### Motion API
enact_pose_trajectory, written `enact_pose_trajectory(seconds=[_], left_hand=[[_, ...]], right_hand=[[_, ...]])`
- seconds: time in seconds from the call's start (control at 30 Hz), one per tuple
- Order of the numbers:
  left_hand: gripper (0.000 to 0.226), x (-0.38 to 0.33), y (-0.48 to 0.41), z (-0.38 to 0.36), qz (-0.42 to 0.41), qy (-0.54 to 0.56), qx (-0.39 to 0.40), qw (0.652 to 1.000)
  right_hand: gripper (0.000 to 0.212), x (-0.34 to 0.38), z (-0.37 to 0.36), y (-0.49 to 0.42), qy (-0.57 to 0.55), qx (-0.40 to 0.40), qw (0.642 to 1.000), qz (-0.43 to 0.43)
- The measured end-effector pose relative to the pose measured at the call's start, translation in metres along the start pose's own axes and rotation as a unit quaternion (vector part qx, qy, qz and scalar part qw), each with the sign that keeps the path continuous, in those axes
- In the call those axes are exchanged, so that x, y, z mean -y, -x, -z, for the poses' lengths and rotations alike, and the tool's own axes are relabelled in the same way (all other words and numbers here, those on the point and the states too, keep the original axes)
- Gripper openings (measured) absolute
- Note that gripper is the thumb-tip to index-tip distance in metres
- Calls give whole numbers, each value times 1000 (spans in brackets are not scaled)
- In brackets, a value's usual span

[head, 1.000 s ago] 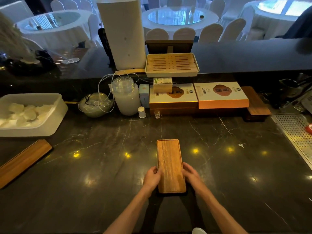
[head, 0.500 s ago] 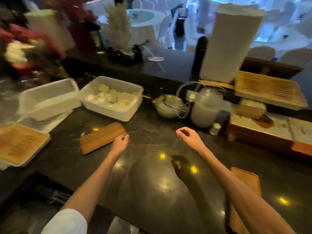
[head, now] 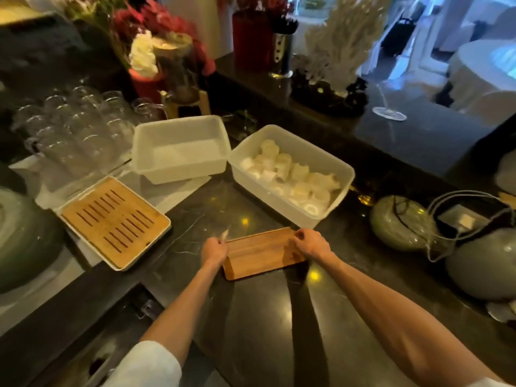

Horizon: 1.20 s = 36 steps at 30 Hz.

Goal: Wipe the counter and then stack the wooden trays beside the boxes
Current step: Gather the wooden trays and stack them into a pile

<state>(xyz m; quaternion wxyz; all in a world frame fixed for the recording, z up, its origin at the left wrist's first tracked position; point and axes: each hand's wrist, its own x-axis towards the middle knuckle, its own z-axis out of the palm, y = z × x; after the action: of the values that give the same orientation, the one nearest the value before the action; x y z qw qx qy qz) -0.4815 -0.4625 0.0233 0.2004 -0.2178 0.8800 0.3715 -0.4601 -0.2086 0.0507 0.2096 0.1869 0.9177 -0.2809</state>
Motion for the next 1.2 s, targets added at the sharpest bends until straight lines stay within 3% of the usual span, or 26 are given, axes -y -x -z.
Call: enact_pose_trajectory(seconds=[0.13, 0.2, 0.3, 0.47, 0.53, 0.63, 0.7, 0.77, 0.83, 0.93, 1.0, 1.07, 1.2], left_hand=[[22, 9, -15, -12, 23, -4, -18, 1000], [21, 10, -17, -18, 33, 23, -28, 999], [11, 12, -8, -23, 51, 102, -21, 993], [23, -4, 36, -23, 27, 253, 70, 965], [19, -23, 66, -32, -22, 276, 141, 951], [35, -65, 124, -63, -60, 369, 282, 884], [47, -93, 174, -97, -43, 451, 367, 812], [51, -116, 231, -142, -34, 493, 406, 769], [46, -129, 302, -200, -53, 466, 410, 782], [39, -121, 408, -290, -113, 330, 371, 860], [39, -106, 465, -338, -165, 258, 338, 890], [41, -94, 502, -372, -188, 219, 325, 900], [39, -73, 546, -414, -249, 116, 373, 887]], right_hand=[[40, -10, -22, -23, -5, 7, 999, -52], [40, -15, -27, -28, -73, 11, 994, -77], [19, -24, -23, -17, -189, 35, 975, -107], [4, -89, 20, 55, -377, 75, 920, -80], [26, -138, 42, 96, -454, 112, 882, -67], [49, -215, 68, 161, -532, 147, 832, -57], [58, -266, 79, 205, -576, 117, 806, -62], [63, -311, 81, 244, -627, 56, 775, -63], [64, -354, 76, 282, -667, -12, 743, -59], [51, -400, 54, 329, -697, -117, 704, -76], [49, -429, 38, 362, -701, -159, 690, -87], [54, -460, 28, 398, -688, -164, 700, -99], [55, -519, 30, 452, -594, -173, 772, -144]])
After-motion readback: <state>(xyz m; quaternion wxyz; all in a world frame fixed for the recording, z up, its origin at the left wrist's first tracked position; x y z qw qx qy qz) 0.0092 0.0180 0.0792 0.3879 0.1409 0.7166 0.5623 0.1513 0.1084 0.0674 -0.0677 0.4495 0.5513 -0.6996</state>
